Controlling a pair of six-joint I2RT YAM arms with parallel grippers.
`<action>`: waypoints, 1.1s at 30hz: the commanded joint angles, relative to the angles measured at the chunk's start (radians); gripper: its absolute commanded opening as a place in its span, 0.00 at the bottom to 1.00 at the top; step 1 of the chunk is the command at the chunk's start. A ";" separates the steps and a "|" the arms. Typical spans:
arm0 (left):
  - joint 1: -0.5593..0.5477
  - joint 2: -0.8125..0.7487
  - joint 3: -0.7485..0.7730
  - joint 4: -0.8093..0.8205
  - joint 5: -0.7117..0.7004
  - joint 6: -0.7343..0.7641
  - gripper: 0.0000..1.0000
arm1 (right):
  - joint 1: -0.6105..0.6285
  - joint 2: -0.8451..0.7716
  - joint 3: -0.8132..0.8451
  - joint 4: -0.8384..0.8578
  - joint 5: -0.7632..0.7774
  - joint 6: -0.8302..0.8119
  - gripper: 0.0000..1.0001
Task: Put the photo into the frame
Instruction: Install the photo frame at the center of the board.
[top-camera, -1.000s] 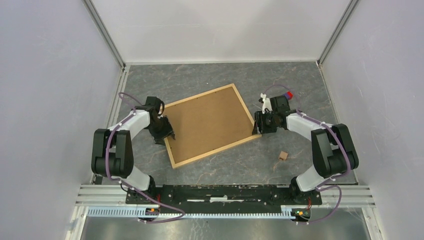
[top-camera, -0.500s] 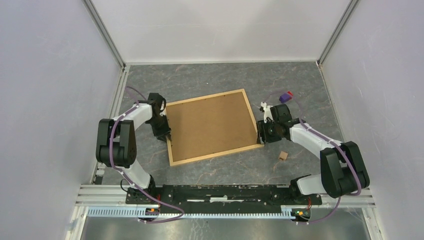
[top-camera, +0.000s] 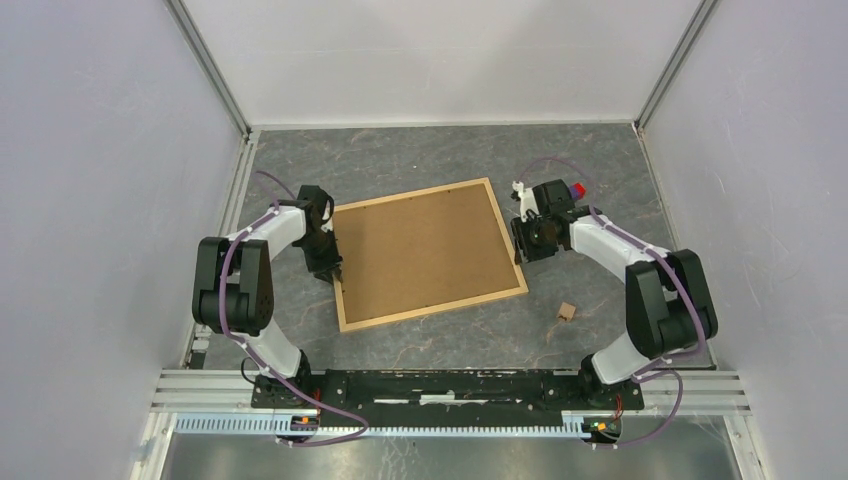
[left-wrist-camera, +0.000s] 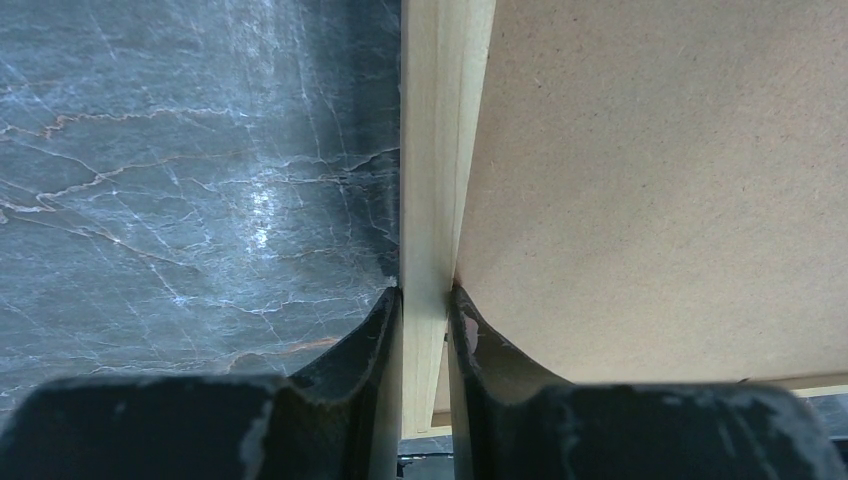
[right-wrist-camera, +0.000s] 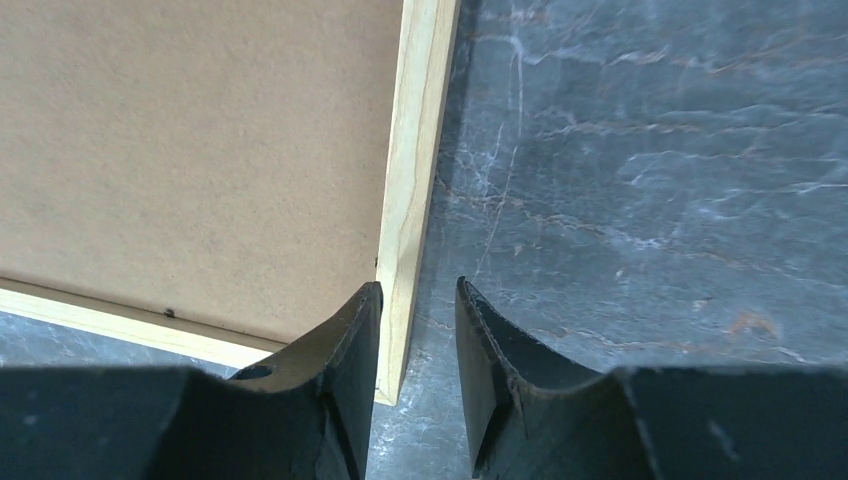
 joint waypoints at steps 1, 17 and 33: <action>0.002 -0.012 0.006 0.025 -0.077 0.044 0.05 | 0.002 0.042 0.034 -0.018 -0.018 -0.019 0.38; -0.006 -0.022 0.003 0.030 -0.077 0.037 0.02 | 0.001 0.109 0.035 0.014 -0.002 0.000 0.34; -0.013 -0.027 -0.004 0.034 -0.077 0.034 0.02 | 0.003 0.144 0.024 0.023 0.002 0.009 0.34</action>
